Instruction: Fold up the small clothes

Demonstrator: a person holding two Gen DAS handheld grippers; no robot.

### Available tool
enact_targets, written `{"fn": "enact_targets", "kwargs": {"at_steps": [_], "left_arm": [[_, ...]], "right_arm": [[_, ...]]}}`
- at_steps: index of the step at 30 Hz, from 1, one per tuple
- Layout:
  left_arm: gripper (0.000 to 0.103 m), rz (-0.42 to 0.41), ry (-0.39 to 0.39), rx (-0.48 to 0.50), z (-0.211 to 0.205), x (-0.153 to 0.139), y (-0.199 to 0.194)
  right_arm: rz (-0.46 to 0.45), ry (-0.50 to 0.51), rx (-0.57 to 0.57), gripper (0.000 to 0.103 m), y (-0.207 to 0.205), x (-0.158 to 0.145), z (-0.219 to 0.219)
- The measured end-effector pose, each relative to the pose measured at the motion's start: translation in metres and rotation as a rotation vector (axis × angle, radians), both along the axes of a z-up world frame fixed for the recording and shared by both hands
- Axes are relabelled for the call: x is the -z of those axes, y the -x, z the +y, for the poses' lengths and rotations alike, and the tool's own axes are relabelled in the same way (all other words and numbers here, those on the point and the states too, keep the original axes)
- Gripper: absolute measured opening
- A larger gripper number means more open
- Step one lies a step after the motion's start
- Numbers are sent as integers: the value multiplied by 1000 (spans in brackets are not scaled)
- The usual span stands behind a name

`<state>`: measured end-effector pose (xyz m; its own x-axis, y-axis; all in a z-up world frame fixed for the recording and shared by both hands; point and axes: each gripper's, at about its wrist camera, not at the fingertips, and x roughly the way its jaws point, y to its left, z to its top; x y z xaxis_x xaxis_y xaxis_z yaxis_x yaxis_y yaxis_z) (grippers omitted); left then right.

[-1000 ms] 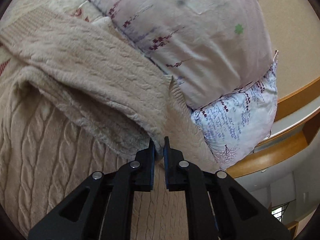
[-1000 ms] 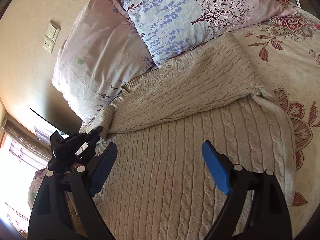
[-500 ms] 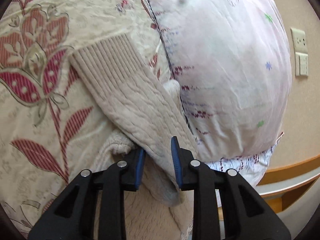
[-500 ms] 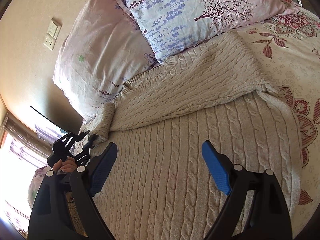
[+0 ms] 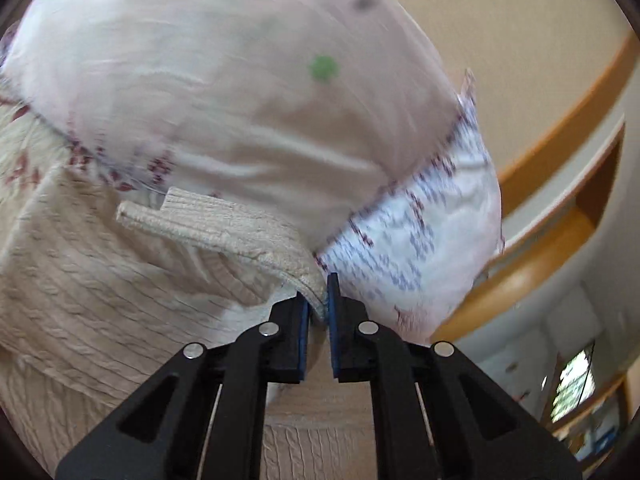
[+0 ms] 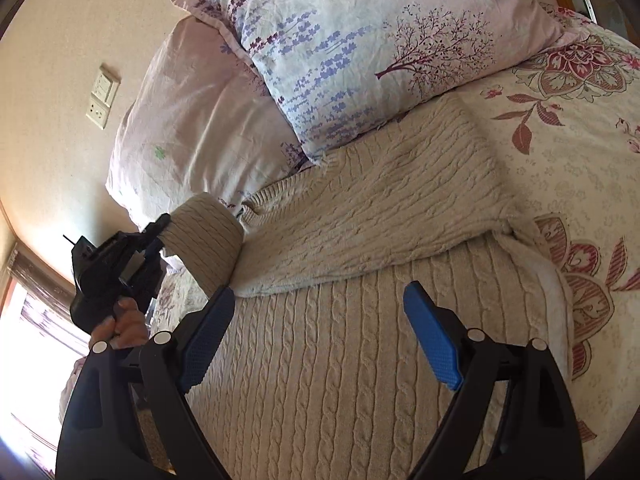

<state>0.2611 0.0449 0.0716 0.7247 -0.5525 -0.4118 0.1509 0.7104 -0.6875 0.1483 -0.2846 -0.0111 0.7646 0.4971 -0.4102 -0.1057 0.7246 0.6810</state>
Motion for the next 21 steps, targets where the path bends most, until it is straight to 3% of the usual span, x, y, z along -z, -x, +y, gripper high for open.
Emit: {"fn": "enact_targets", "kwargs": {"at_steps": [3,7,10,13,15,18,21], "left_arm": [[13,40,-176,173,-62,15,-3],[44,97,-314,332,-99,44,6],[64,20,-403,361,-93,36,24],[73,-74,-511,289,-65,11,35],[74,-76,-562,178,-27,2,33],[72,10,-530,12,48,-1,19],[62,109,-441,-104,114,7,8]], "right_arm": [[-4,-47,29,88,-9,-3,-11],[27,-133,36,86,-22,0,-24],[58,-133,16,76,-33,-1,-25],[103,-117,-1,73,-48,-2,-20],[128,-110,10,73,-58,-2,-19],[172,-105,40,65,-73,2,-20],[200,-55,46,59,-88,6,-17]]}}
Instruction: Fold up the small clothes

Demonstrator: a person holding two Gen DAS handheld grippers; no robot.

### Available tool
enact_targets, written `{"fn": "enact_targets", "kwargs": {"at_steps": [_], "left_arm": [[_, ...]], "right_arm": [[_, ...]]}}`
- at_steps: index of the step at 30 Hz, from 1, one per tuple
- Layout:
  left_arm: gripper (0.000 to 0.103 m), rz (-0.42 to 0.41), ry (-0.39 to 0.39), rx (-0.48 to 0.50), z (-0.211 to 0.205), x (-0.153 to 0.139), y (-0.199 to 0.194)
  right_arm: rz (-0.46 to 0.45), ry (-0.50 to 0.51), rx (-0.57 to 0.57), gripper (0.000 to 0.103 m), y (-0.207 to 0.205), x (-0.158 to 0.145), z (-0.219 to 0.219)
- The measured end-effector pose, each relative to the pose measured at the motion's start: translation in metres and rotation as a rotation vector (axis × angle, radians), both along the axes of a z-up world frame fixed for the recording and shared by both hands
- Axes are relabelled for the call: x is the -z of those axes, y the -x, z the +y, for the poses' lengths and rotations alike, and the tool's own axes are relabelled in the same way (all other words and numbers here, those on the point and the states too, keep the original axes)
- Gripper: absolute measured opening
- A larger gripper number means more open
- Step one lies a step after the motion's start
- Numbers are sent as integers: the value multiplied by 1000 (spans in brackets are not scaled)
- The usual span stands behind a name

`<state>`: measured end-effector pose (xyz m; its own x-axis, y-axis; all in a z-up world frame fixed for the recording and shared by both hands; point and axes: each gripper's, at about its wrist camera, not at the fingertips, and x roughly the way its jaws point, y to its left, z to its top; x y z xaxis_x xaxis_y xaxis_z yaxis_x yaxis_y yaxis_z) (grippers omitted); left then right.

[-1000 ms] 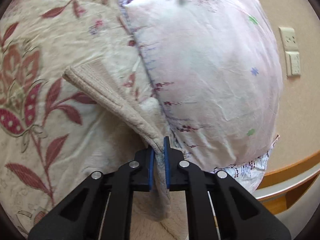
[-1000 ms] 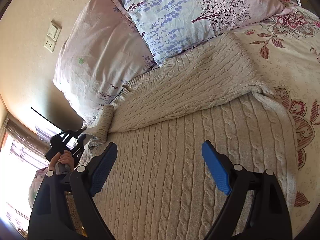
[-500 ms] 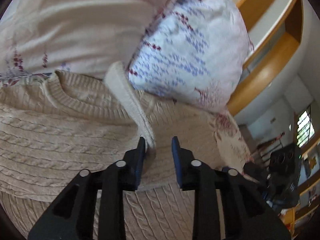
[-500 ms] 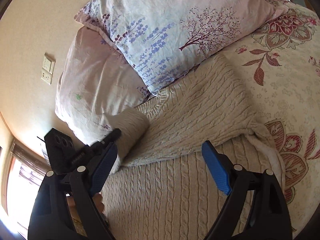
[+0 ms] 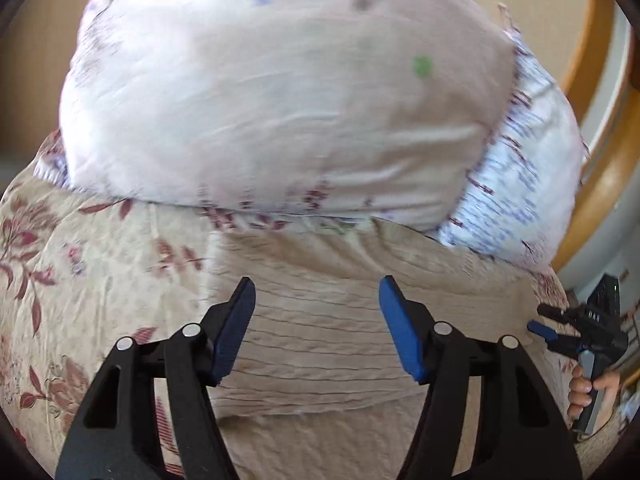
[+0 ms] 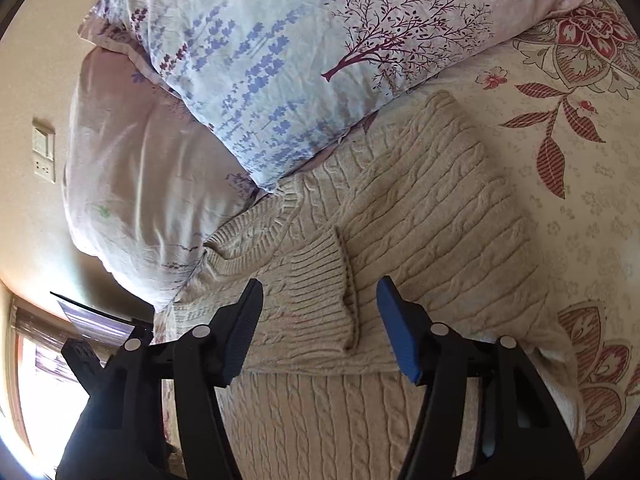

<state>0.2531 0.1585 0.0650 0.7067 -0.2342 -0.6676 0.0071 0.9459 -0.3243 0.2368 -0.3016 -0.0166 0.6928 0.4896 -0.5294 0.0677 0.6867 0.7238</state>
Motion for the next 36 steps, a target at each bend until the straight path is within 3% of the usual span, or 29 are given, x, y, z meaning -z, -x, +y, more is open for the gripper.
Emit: {"fn": "enact_targets", "kwargs": {"at_steps": [4,6,8,14,15,16,19,23,25,27,32,36], "left_arm": [[56,89,71,-65,41,21,-15],[52,124,77,-71,44,32,-24],[48,146,77,-72,42,41,-32],[42,166,71,-97,43,53,-43],[39,164,80,-97,44,53,-44],[28,164,99,-91,45,55,-46],[10,151,159,-87,47,57,-51],[9,77,206,-65,49,43,-45],[9,31,231,-50,49,35,-42],[10,30,209,-32,43,34,-43],[10,94,83,-33,26,47,-56],[10,108,52,-41,26,51,-59]], "right_arm": [[27,48,-13,54,-10,7,7],[18,74,-16,52,-11,6,10],[6,77,-45,40,-13,4,15],[10,126,-72,37,-20,6,29],[4,134,-76,20,-21,6,31],[-2,148,-90,9,-24,6,36],[-76,202,-88,8,-21,-6,45],[-255,195,-33,7,-6,-40,42],[-300,213,14,7,1,-49,38],[-282,224,65,7,3,-44,30],[-52,222,88,7,-16,9,16],[-65,201,114,7,-15,9,14]]}}
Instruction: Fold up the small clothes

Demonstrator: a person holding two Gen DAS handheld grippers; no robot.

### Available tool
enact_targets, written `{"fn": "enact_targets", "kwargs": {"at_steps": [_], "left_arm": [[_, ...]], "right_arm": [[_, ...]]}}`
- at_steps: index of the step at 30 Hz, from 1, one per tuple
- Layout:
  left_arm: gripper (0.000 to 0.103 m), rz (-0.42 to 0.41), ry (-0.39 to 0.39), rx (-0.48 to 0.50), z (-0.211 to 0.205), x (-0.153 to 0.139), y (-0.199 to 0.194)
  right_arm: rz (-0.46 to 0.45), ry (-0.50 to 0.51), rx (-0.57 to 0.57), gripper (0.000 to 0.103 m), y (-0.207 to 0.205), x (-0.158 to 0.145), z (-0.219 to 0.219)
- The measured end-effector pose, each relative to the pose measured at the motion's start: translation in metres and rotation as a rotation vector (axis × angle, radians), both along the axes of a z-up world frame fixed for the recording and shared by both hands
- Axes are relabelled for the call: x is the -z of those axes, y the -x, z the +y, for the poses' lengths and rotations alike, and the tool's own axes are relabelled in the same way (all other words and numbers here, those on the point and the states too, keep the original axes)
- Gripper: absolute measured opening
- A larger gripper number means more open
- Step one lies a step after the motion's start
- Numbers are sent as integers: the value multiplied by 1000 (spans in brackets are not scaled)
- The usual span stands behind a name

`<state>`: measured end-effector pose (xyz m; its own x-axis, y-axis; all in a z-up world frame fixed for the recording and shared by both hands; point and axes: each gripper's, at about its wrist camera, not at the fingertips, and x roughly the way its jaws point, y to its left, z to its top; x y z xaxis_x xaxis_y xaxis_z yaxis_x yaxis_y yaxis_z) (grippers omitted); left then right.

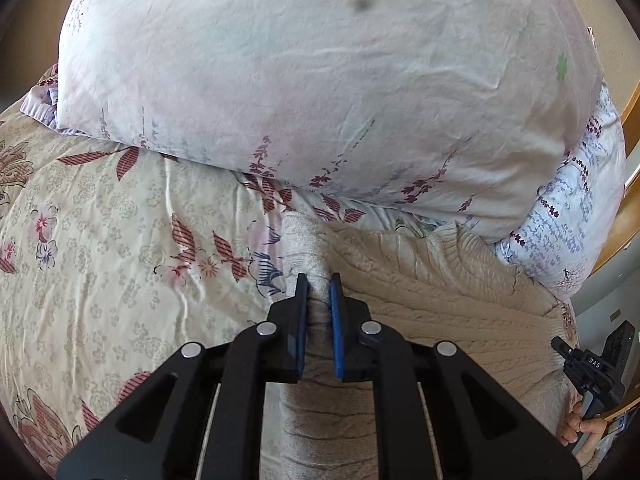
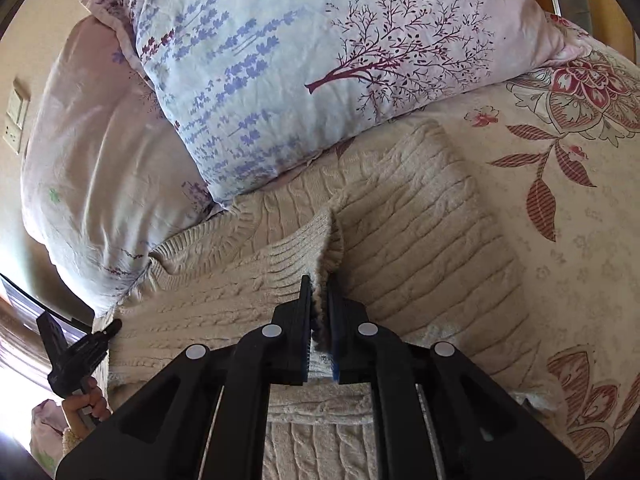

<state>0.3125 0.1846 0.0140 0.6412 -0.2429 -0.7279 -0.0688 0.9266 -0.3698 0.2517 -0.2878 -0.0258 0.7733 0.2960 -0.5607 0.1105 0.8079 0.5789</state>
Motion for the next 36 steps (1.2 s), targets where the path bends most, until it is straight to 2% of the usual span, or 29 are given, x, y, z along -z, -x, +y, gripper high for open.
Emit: {"fn": "enact_targets", "kwargs": {"at_steps": [3,5,7,8,9,11,13,14,16,18,19,22,27,30,34,36], "left_arm": [[10,8,-23,-8,2,2,-2],[15,5,-10,-11,3,0,2],[20,5,2,-8,5,-3,8],[20,3,8,-7,6,-6,12],[21,1,18,-1,7,-8,18],[30,1,32,16,9,-11,29],[33,15,33,29,9,-11,39],[33,23,35,37,9,-9,45],[32,45,23,46,7,-4,54],[28,54,21,54,5,1,61],[20,56,24,53,5,3,63],[16,49,6,47,6,7,65],[15,34,-38,47,6,9,69],[16,22,-89,51,0,8,69],[17,3,-122,39,-5,8,71],[20,1,-136,44,-7,7,73]], "right_arm": [[23,38,-15,8,-4,2,3],[21,-34,-29,11,-1,2,-3],[26,-101,-31,23,6,2,-12],[27,-112,-32,26,12,1,-15],[26,-118,-37,27,17,2,-17],[38,-127,-56,27,23,4,-16],[49,-134,-69,27,27,9,-15],[48,-128,-72,26,28,11,-13],[41,-82,-60,8,28,10,-10],[17,-91,-48,7,30,7,-11],[2,-88,-39,7,34,3,-12],[-23,-60,-22,7,41,-3,-13],[54,6,-14,7,33,10,-6],[69,55,0,7,30,8,-1],[68,191,0,8,29,2,14],[73,202,-10,11,28,1,14]]}}
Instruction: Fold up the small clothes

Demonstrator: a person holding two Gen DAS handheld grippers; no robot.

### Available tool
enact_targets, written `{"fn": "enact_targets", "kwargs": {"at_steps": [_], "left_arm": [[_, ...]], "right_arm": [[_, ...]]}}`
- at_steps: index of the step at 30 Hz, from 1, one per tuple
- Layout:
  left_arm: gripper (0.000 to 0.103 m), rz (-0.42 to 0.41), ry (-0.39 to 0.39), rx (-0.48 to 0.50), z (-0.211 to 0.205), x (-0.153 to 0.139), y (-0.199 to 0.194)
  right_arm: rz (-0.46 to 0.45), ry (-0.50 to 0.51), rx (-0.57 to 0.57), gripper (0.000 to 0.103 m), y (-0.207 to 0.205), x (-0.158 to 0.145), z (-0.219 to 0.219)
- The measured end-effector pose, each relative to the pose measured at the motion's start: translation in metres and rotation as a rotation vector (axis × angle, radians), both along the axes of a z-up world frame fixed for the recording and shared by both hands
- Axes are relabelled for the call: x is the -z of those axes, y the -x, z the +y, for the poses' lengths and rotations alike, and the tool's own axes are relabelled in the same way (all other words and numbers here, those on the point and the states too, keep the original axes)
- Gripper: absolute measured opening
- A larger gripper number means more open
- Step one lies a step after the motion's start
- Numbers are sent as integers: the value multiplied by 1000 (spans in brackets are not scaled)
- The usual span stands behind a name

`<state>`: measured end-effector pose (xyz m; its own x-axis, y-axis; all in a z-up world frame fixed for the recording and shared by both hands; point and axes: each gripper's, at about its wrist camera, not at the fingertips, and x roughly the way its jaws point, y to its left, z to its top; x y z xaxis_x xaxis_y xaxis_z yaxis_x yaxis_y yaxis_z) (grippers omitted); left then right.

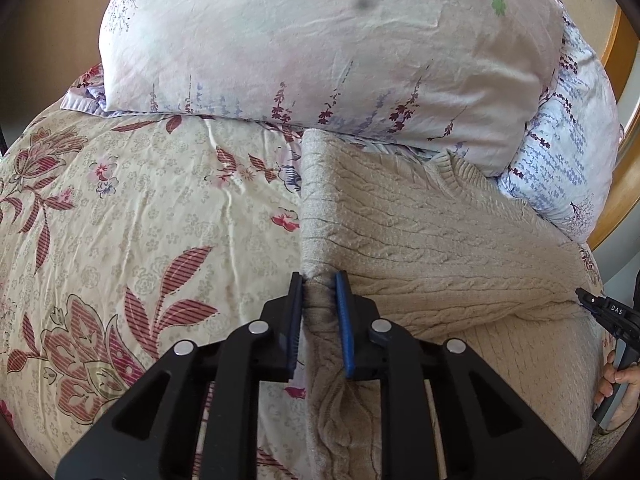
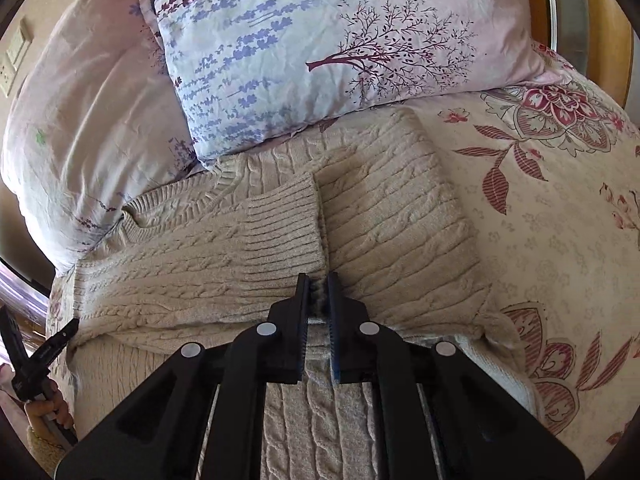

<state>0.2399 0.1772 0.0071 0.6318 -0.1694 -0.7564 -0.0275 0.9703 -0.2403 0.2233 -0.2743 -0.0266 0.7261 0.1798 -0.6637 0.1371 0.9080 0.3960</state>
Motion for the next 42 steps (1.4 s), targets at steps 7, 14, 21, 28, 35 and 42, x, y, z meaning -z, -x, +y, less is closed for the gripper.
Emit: {"fn": "enact_targets", "kwargs": {"at_steps": [7,14,21,28,35,42], "left_arm": [[61,-127,-24,30,6,-27,55],[96,-185,8,102,11,-41,126],[101,-151,100,77,10,-31,187],[101,-115,92,105,-6,-22,216],[85,-49,247,110,-3,-4,224],[65,-40,307,129,-10,3,236]], "right_arm": [[-72,-200,-3,64,43,-8,-41],[-150,-245,-18,74,109,-10,-76],[-148,-231,-59,77,162,1,-84],[-149,-232,-77,76,195,17,-85],[-129,-312,-82,73,207,34,-91],[-99,-354,-140,52,219,46,-82]]}}
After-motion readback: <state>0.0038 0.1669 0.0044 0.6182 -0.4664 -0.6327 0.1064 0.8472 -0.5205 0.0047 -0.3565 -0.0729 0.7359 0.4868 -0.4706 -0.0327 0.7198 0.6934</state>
